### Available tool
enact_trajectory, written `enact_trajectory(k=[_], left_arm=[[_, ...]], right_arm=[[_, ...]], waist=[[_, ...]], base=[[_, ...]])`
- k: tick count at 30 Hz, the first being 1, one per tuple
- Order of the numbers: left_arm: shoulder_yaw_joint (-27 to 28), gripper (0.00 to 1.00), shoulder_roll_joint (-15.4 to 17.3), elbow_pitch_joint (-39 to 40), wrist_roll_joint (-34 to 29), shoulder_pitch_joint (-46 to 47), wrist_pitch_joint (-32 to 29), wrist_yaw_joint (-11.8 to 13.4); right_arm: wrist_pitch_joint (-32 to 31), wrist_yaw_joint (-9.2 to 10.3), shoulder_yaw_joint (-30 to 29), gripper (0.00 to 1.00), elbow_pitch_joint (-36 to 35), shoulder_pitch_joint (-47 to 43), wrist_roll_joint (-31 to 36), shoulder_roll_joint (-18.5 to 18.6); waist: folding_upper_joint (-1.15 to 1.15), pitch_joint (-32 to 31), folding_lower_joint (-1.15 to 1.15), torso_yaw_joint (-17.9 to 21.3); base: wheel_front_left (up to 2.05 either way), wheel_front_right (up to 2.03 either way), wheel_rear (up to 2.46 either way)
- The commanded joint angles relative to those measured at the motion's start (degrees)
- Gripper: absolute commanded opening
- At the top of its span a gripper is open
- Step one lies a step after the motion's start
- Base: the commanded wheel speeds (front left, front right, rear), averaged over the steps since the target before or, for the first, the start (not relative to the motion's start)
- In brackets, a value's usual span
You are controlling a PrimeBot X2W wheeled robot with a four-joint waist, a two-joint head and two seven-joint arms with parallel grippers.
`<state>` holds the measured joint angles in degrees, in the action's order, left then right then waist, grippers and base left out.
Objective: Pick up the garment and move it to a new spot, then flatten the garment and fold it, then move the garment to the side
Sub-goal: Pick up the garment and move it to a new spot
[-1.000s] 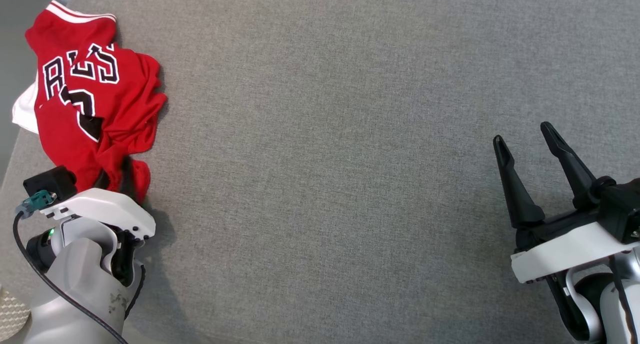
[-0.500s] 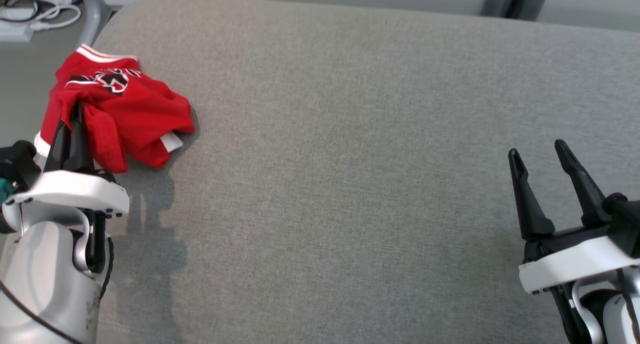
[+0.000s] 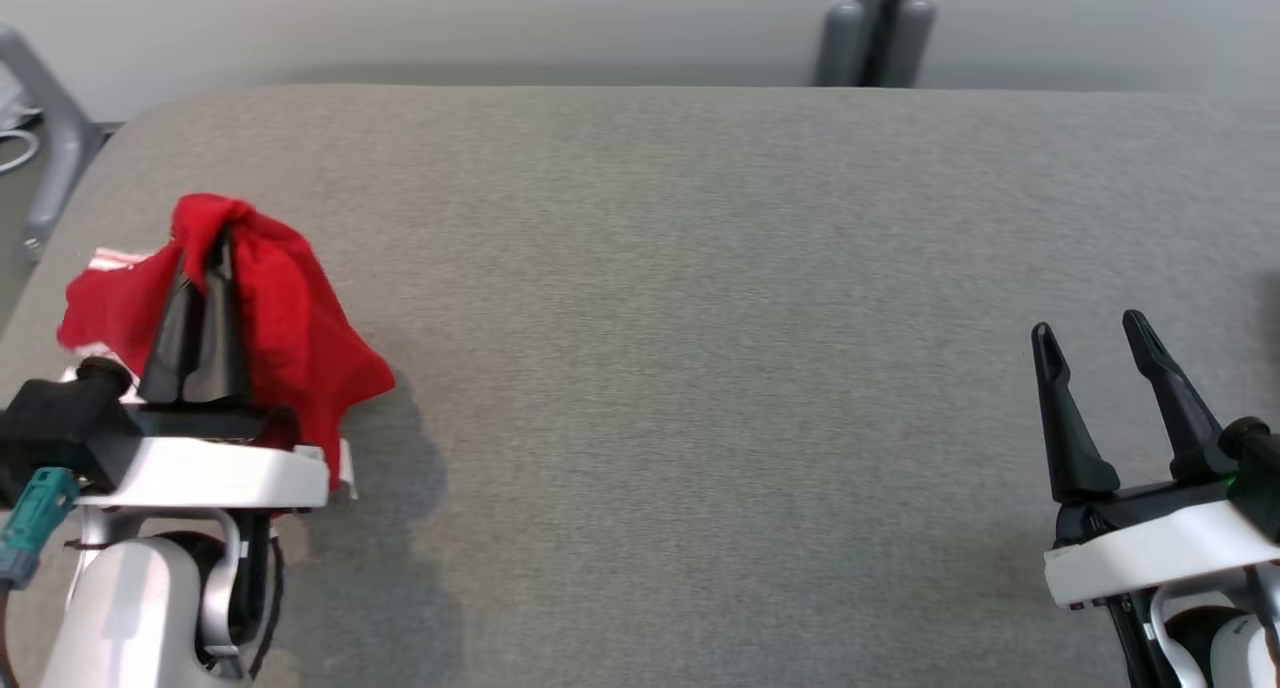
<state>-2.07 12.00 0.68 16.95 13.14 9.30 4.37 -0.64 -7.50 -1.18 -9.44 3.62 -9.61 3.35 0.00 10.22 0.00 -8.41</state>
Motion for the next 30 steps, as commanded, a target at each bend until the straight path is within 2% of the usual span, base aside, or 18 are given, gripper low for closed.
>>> enact_trajectory(k=[1, 8, 17, 22, 25, 28, 29, 30], left_arm=[[-0.66, 0.0, 0.19, 2.07, -0.58, -0.22, -0.67, 0.1], [-6.82, 0.0, -0.92, 8.09, -2.15, 1.93, -5.67, -1.66], [-17.86, 0.0, -4.44, 5.35, -4.01, 9.67, -9.5, -6.61], [-23.01, 0.0, -5.88, -1.52, -4.52, 12.57, -10.62, -8.57], [-24.36, 0.0, -6.49, -9.91, -3.84, 13.89, -10.29, -9.02], [-24.82, 0.0, -6.85, -14.74, -3.58, 14.64, -8.84, -9.28], [-24.88, 0.33, -6.96, -15.75, -3.41, 14.89, -8.27, -9.25], [-24.91, 0.74, -7.05, -16.61, -3.25, 15.12, -7.76, -9.29]], right_arm=[[0.18, 0.02, -0.03, 1.0, -0.37, 0.58, 0.22, 0.04], [1.47, 0.02, 1.75, 1.0, 0.49, 3.13, -0.84, -0.22], [4.83, 0.02, 3.59, 1.0, 3.92, 5.24, -3.86, -0.34], [7.26, 0.02, 4.07, 1.0, 6.56, 5.45, -6.31, -0.37], [8.97, 0.02, 4.66, 1.0, 8.57, 5.96, -7.87, -0.35], [10.08, 0.02, 4.79, 1.0, 9.9, 6.37, -8.35, -0.35], [10.33, 0.02, 4.67, 1.0, 10.35, 6.48, -8.4, -0.35], [10.49, 0.02, 4.53, 1.0, 10.77, 6.66, -8.35, -0.34]], waist=[[0.0, 0.62, 0.0, 2.45], [0.0, 3.61, 0.0, 12.11], [0.0, 8.87, 0.0, 25.41], [0.0, 11.72, 0.0, 29.84], [0.0, 13.29, 0.0, 31.42], [0.0, 13.77, 0.0, 31.36], [0.0, 13.77, 0.0, 31.09], [0.0, 13.72, 0.0, 30.7]], base=[[0.0, 0.0, 0.0], [0.0, 0.0, 0.0], [0.0, 0.0, 0.0], [0.0, 0.0, 0.0], [0.0, 0.0, 0.0], [0.0, 0.0, 0.0], [0.0, 0.0, 0.0], [0.0, 0.0, 0.0]])
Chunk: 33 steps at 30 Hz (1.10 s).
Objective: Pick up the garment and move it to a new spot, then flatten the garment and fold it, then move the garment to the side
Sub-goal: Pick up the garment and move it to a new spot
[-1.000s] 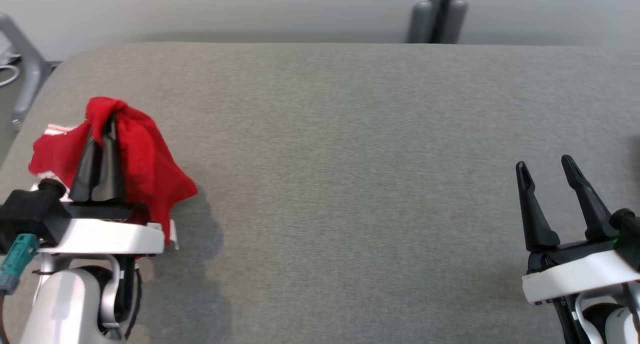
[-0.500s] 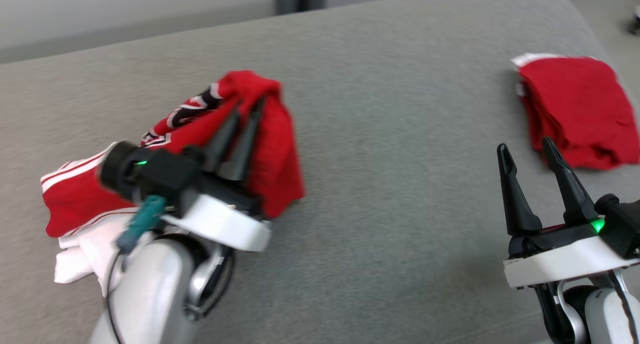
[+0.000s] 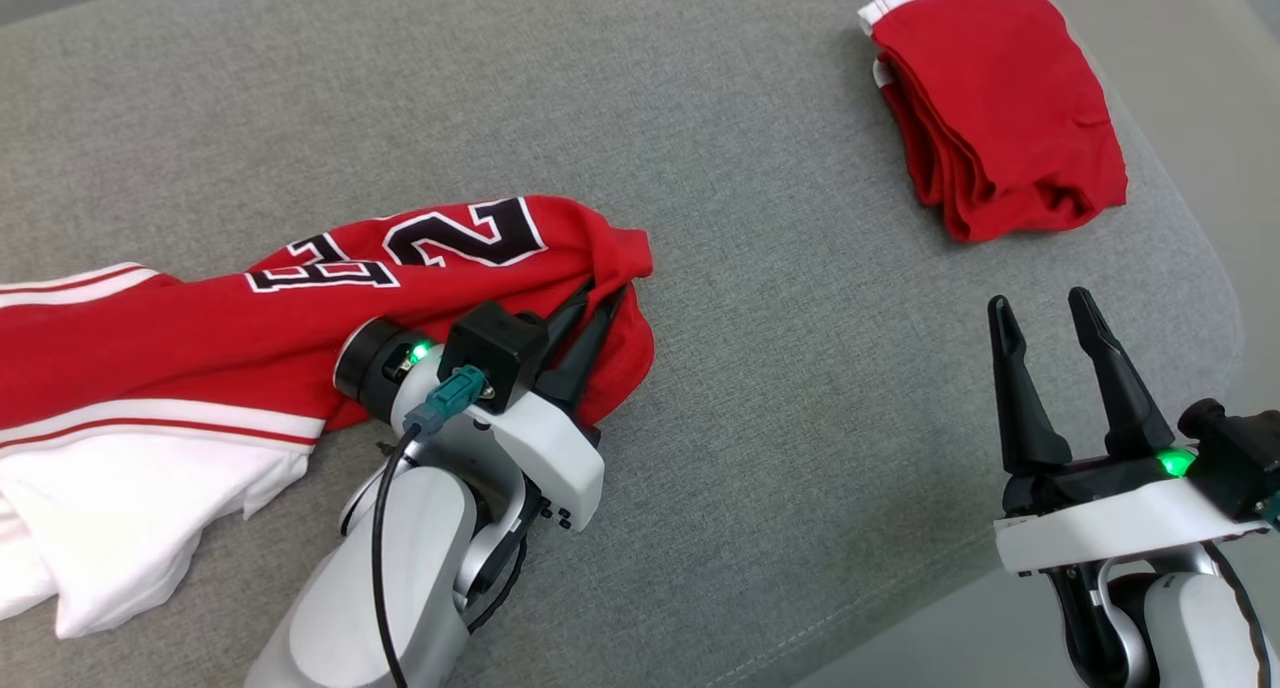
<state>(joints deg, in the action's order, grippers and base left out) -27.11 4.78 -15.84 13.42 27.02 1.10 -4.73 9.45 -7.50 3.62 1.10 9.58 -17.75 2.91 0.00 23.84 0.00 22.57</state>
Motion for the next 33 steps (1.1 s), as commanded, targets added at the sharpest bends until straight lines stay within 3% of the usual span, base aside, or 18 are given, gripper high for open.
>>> enact_trajectory(k=[1, 7, 12, 23, 33], left_arm=[[0.05, 1.0, 0.12, -0.58, 0.16, 1.45, 1.43, -0.21], [0.05, 1.0, -0.19, -1.36, 0.92, 0.74, 6.73, -0.08], [2.88, 1.0, 0.16, 0.09, 2.77, -1.2, 10.11, 1.91], [13.78, 1.0, 6.0, 4.73, 6.61, -9.45, 12.81, 8.25], [18.44, 1.0, 9.96, 8.32, 8.04, -18.96, 12.47, 11.36]], right_arm=[[0.52, 0.02, -0.46, 1.0, 0.57, 0.85, 0.04, 0.1], [0.59, 0.02, -1.33, 1.0, 1.72, 1.49, 1.43, 0.12], [-0.45, 0.02, -2.68, 1.0, 1.49, 0.78, 3.41, 0.16], [-3.52, 0.02, -4.6, 1.0, -0.84, -2.43, 7.99, 0.25], [-5.82, 0.02, -3.97, 1.0, -2.29, -5.56, 8.88, 1.22]], waist=[[0.0, -0.07, 0.0, -0.83], [0.0, -2.17, 0.0, -4.02], [0.0, -5.3, 0.0, -8.19], [0.0, -11.57, 0.0, -16.72], [0.0, -16.86, 0.0, -21.15]], base=[[0.0, 0.0, 0.0], [0.0, 0.0, 0.0], [0.0, 0.0, 0.0], [0.0, 0.0, 0.0], [0.0, 0.0, 0.0]])
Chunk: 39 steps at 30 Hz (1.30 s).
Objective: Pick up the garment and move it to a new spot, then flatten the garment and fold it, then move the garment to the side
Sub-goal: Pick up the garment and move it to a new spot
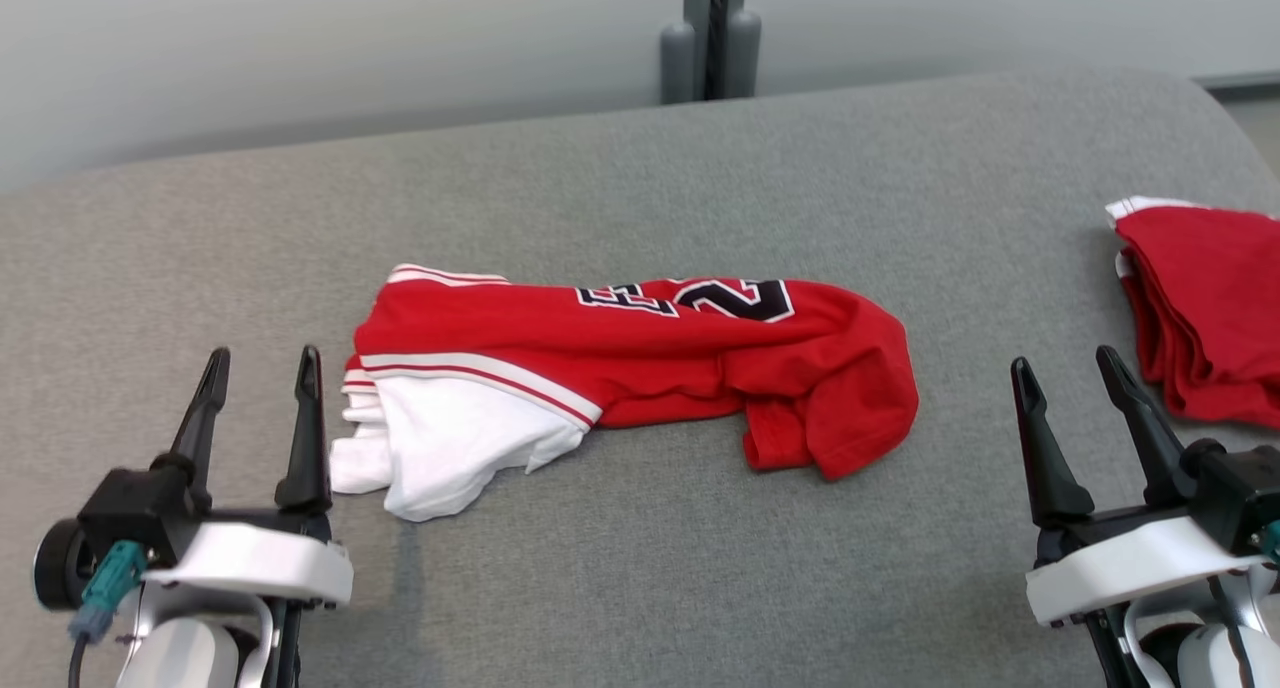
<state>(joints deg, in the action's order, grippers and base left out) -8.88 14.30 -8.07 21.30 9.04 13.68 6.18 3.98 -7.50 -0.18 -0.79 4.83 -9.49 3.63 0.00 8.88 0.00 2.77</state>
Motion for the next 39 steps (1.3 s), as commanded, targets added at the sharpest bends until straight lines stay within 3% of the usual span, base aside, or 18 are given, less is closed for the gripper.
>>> enact_trajectory(k=[1, 20, 39], left_arm=[[0.22, 1.0, 0.58, 1.2, 0.22, -1.79, -0.47, 0.66], [-1.66, 1.0, 1.31, 8.57, 0.59, -11.84, -5.32, 3.04], [-2.35, 1.0, 1.85, 9.99, 1.2, -12.64, -6.42, 3.68]], right_arm=[[-0.59, 0.02, -0.14, 1.0, -0.75, -1.13, 0.62, 0.47], [-4.85, 0.02, -0.82, 1.0, -6.86, -9.77, 0.82, 0.16], [-5.18, 0.02, -1.53, 1.0, -7.4, -10.9, 0.33, -0.41]], waist=[[0.0, -2.36, 0.0, -1.56], [0.0, -8.32, 0.0, -2.71], [0.0, -8.69, 0.0, -3.45]], base=[[0.0, 0.0, 0.0], [0.0, 0.0, 0.0], [0.0, 0.0, 0.0]])
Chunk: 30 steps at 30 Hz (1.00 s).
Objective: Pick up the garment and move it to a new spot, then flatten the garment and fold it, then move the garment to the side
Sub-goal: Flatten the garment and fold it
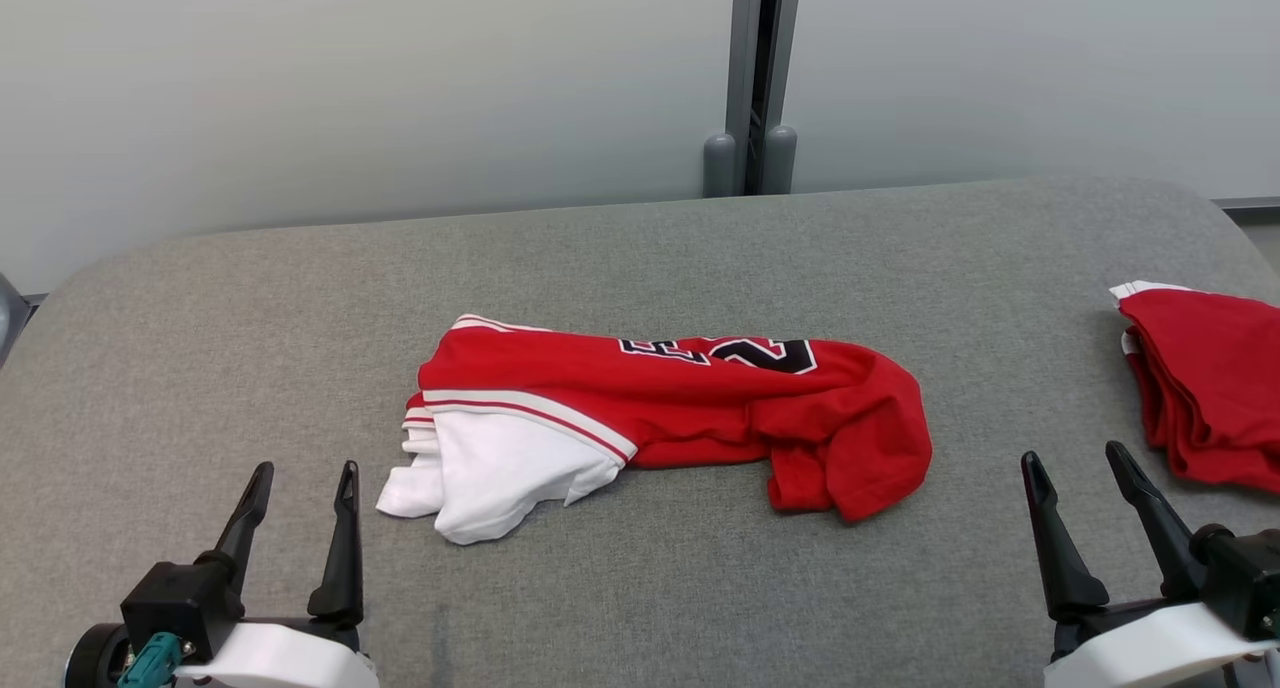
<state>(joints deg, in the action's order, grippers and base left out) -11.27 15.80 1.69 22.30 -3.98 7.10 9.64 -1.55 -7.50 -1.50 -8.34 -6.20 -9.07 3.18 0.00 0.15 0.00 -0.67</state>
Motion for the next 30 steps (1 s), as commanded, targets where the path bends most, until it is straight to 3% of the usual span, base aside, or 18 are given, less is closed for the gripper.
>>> enact_trajectory(k=[1, 14, 22, 30], left_arm=[[0.01, 1.0, 0.38, 0.28, 0.2, 0.45, 0.15, 0.28], [-0.77, 1.0, 0.48, 1.11, -0.3, 2.73, 0.23, 0.43], [-2.15, 1.0, -0.52, 1.1, -0.63, 7.18, 1.25, -0.56], [-3.4, 1.0, -2.62, -1.69, -0.24, 11.77, 4.05, -1.71]], right_arm=[[0.44, 0.02, -0.22, 1.0, 0.24, 0.22, -0.15, 0.01], [0.88, 0.02, -0.21, 1.0, 0.86, 2.18, 0.48, 0.41], [-1.45, 0.02, 7.39, 1.0, 5.19, 8.92, 1.62, 4.9], [-2.56, 0.03, 15.64, 1.0, 14.14, 18.32, 2.59, 10.23]], waist=[[0.0, 0.12, 0.0, -0.03], [0.0, 2.97, 0.0, -1.43], [0.0, 8.13, 0.0, -5.17], [0.0, 13.38, 0.0, -9.48]], base=[[0.0, 0.0, 0.0], [0.0, 0.0, 0.0], [0.0, 0.0, 0.0], [0.0, 0.0, 0.0]])
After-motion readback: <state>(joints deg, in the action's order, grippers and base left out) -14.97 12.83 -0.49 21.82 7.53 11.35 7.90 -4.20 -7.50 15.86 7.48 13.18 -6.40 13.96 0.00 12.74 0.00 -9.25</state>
